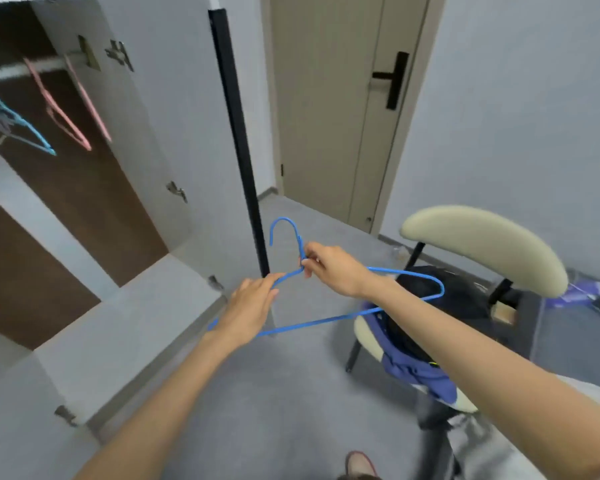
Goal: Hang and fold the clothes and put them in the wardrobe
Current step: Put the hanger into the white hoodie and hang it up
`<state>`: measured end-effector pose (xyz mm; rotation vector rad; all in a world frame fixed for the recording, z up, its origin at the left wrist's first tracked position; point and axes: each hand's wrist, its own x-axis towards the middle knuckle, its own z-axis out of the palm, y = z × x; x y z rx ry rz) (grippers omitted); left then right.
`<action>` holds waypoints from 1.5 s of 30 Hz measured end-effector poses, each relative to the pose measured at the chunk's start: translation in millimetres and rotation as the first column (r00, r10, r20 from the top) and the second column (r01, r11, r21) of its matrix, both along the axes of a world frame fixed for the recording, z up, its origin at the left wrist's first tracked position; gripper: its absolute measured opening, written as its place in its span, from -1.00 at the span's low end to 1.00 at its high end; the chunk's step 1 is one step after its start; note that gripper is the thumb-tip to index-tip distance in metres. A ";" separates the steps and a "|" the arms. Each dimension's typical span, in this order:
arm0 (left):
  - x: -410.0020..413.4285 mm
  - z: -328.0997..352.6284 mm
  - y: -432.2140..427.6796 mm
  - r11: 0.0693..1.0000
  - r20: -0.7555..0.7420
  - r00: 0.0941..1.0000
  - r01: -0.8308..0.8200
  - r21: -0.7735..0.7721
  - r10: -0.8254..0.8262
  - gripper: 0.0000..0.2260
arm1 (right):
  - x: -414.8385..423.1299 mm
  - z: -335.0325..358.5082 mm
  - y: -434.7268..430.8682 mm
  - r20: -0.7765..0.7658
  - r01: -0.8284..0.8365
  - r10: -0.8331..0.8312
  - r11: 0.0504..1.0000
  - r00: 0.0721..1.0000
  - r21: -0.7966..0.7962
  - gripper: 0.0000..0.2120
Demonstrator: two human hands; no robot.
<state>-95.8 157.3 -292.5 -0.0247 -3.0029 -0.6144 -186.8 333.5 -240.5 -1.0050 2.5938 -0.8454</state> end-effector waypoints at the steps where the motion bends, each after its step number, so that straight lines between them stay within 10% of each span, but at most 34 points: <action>1: -10.8 -3.3 21.6 0.998 -0.008 0.999 0.049 0.034 -0.049 -0.69 | -2.0 -2.9 27.1 0.007 0.061 -0.061 0.998 0.998 -0.006 -0.90; 10: -98.9 -39.6 250.4 0.879 0.036 0.891 0.440 0.186 -0.453 -0.80 | -2.5 -39.5 279.7 0.128 0.555 -0.547 0.831 0.827 -0.034 -0.81; 20: -132.9 -60.2 474.5 0.696 0.074 0.697 0.691 0.196 -0.713 -0.69 | 32.3 -75.0 475.6 0.234 0.917 -0.891 0.398 0.388 -0.005 -0.75; 36: -116.3 -186.0 636.9 0.387 0.020 0.405 0.854 0.349 -0.914 -0.62 | 111.0 -219.5 643.0 0.032 0.978 -0.984 -0.172 -0.177 0.115 -0.72; 45: -96.5 -312.3 723.3 0.442 -0.024 0.507 0.773 0.455 -0.861 -0.64 | 130.1 -334.9 733.5 -0.046 0.965 -0.964 -0.263 -0.262 0.011 -0.80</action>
